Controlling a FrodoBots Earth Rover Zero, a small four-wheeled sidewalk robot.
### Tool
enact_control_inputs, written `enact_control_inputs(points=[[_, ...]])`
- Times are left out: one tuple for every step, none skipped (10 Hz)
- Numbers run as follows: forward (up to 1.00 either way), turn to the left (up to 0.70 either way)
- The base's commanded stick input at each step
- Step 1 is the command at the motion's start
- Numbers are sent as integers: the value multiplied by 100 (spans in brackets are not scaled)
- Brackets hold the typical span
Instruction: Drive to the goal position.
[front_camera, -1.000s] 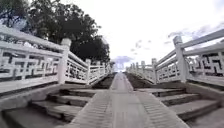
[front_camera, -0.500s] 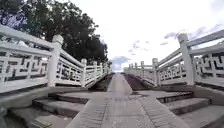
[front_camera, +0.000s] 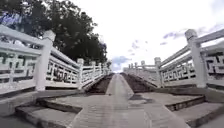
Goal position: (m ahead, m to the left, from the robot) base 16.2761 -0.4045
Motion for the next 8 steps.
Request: enact_control_inputs(points=[[70, 0], [70, 0], [70, 0], [70, -10], [70, -13], [70, 0], [70, 0], [70, 0]])
